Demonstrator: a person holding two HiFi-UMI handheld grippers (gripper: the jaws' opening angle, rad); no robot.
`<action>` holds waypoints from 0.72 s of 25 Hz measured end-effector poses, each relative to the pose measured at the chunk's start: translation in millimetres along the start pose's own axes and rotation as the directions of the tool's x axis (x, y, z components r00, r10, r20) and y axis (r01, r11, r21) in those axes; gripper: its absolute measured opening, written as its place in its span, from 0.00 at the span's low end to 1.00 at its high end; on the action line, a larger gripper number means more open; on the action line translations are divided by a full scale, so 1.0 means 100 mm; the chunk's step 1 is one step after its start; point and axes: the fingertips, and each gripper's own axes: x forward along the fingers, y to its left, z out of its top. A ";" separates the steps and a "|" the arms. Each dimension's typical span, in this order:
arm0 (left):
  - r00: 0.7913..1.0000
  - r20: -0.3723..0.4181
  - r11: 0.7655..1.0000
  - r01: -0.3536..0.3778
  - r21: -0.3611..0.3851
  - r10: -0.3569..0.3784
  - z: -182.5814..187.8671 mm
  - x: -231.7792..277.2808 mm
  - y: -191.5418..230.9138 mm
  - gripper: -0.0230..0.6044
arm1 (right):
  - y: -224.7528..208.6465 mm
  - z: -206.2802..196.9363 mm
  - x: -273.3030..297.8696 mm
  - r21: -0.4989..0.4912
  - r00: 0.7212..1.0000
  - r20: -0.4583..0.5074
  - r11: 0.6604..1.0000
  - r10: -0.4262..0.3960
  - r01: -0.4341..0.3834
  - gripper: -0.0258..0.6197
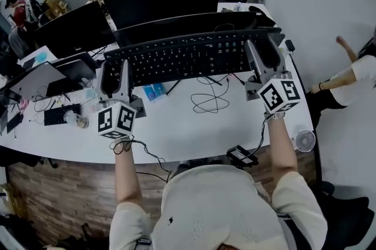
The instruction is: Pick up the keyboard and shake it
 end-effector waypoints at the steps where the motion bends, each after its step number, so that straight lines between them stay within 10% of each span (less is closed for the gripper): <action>1: 1.000 -0.019 1.000 -0.006 -0.004 0.006 -0.07 0.01 0.03 0.48 | -0.02 -0.08 0.02 0.007 1.000 -0.023 1.000 -0.008 0.008 0.44; 8: 1.000 -0.007 0.999 0.001 0.032 0.000 -0.11 0.02 0.06 0.48 | -0.05 -0.27 -0.01 0.040 1.000 -0.013 0.999 -0.016 0.016 0.45; 18: 0.968 -0.244 0.997 -0.064 -0.038 0.053 -1.18 -0.10 0.13 0.48 | -0.37 -1.18 -0.17 0.077 0.966 -0.250 0.993 -0.069 0.091 0.45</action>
